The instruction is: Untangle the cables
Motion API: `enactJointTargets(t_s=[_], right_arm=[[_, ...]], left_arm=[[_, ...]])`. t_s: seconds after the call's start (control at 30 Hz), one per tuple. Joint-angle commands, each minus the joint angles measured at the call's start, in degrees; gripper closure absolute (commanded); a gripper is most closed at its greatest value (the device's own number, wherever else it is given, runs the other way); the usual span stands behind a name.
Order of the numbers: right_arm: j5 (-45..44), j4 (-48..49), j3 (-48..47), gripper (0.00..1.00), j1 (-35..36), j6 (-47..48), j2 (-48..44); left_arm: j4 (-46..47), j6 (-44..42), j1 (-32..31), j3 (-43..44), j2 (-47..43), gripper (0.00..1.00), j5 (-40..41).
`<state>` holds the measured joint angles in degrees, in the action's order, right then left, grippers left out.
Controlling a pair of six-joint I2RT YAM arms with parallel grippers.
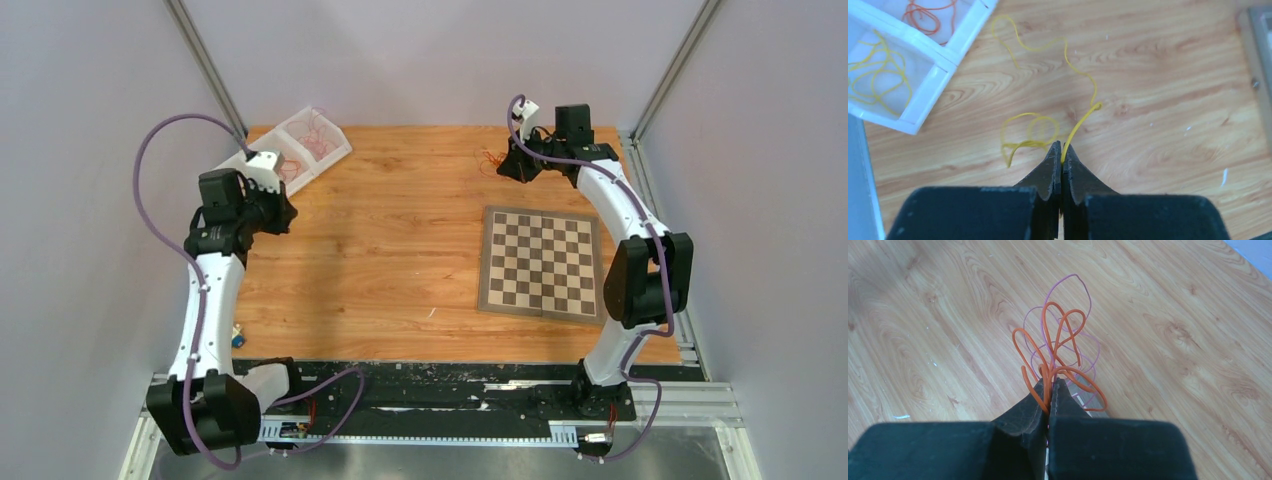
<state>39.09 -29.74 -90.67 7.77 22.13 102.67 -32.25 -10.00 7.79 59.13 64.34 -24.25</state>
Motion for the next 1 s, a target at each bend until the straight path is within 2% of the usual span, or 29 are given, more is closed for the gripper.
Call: enactJointTargets(t_s=[0.0, 0.17, 0.47, 0.8, 0.97], right_arm=[[1.4, 1.6, -0.1, 1.00, 0.2, -0.1, -2.8], [1.8, 1.4, 0.3, 1.00, 0.2, 0.0, -3.2], [2.1, 1.3, 1.6, 1.00, 0.2, 0.6, -3.7], [2.5, 1.0, 3.2, 1.00, 0.1, 1.6, -4.1], [1.9, 0.4, 4.5, 1.00, -0.1, 2.9, -5.1]], left_arm=[[2.3, 13.1, 4.1, 3.6, -3.5, 1.00, -0.9], [4.9, 21.0, 5.1, 8.5, -5.2, 1.00, 11.1], [5.2, 34.1, 5.4, 19.4, -1.4, 1.00, 28.8], [15.3, 34.4, 5.4, 22.5, 5.9, 1.00, 42.7], [22.9, 34.1, 5.7, 21.9, 11.2, 1.00, 44.2]])
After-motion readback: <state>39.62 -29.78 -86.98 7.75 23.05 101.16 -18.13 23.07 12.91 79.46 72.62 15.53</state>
